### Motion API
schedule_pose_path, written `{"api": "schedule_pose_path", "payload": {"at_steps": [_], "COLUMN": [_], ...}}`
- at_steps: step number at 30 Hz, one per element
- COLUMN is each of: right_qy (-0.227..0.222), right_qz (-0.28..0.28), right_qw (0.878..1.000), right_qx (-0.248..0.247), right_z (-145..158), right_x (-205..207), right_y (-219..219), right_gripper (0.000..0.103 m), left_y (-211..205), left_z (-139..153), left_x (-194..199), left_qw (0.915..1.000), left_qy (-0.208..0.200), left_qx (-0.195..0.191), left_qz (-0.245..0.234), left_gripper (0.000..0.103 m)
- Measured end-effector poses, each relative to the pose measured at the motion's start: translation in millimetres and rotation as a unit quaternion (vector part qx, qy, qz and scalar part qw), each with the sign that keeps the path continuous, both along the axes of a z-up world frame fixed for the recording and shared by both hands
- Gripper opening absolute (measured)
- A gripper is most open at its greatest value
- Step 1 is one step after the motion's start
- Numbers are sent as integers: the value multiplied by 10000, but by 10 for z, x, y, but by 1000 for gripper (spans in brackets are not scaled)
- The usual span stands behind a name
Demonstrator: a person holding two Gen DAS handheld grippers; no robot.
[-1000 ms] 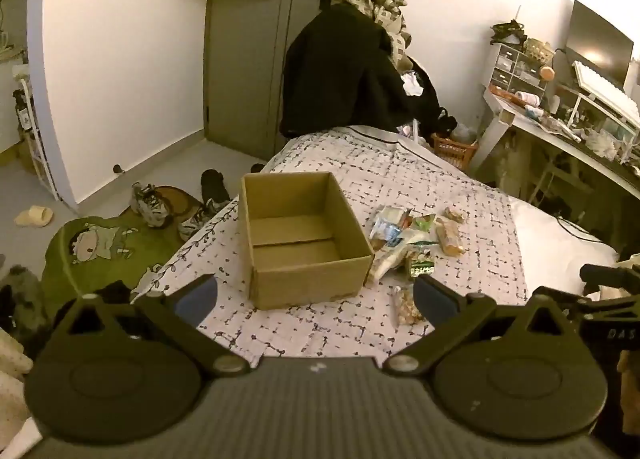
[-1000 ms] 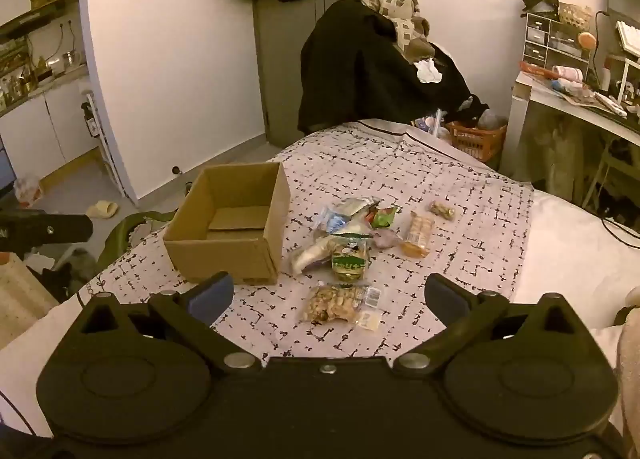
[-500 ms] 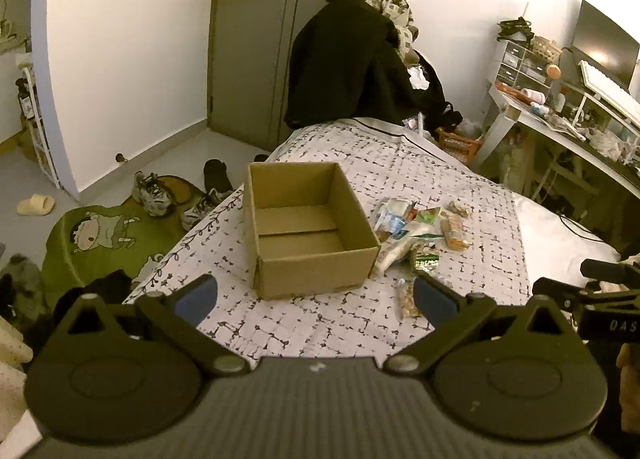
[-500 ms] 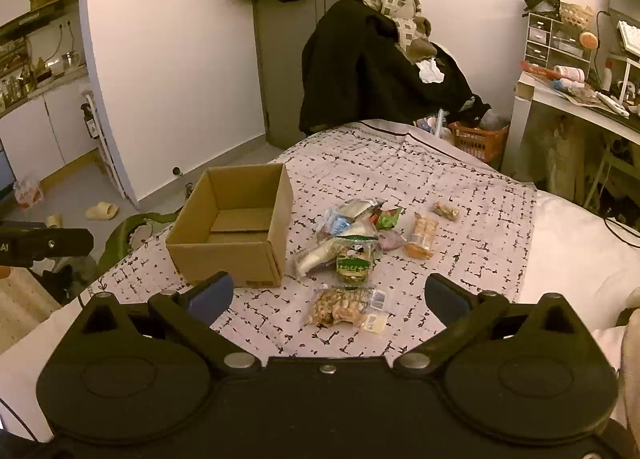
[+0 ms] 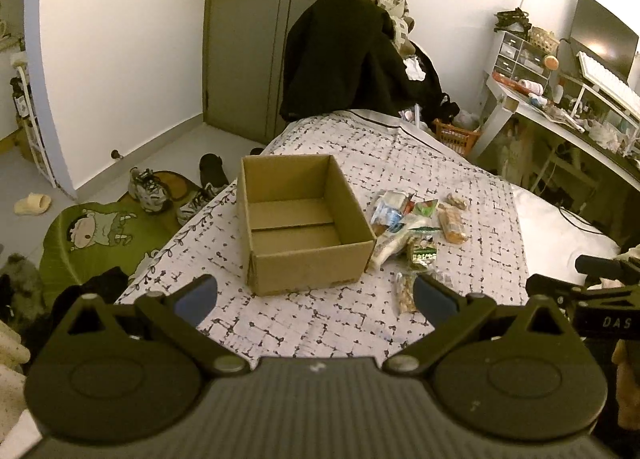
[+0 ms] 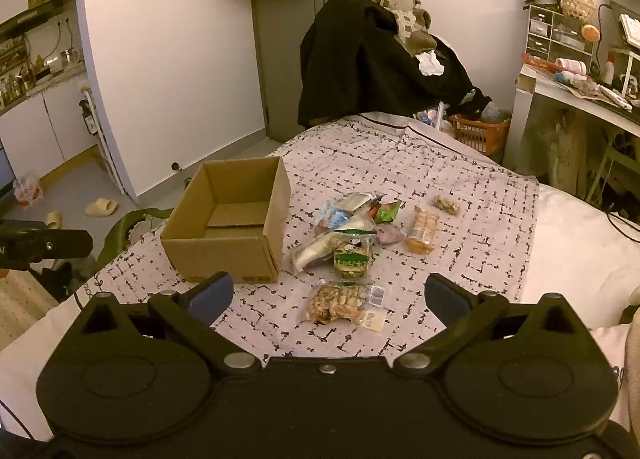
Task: Organize snacks
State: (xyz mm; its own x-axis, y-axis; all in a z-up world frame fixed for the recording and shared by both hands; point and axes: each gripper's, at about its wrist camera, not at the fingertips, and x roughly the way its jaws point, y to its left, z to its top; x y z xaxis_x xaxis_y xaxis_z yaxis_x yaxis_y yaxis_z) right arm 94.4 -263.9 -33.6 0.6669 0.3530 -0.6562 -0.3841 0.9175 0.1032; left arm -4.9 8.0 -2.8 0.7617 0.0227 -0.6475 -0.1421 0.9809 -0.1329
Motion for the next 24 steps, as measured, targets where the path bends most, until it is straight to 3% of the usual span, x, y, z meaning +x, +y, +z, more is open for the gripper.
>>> {"api": "schedule_pose_path", "payload": {"at_steps": [24], "right_qy": [7], "right_qz": [144], "right_qw": [9999], "right_qx": [19], "right_z": [-4], "right_x": [29], "right_y": [70], "right_gripper": [103], "left_y": [-60], "left_z": [-17], "left_x": [43], "left_qw": [9999], "left_qy": [23], "left_qx": [-10], "left_qz": [-140], "left_gripper": [103]}}
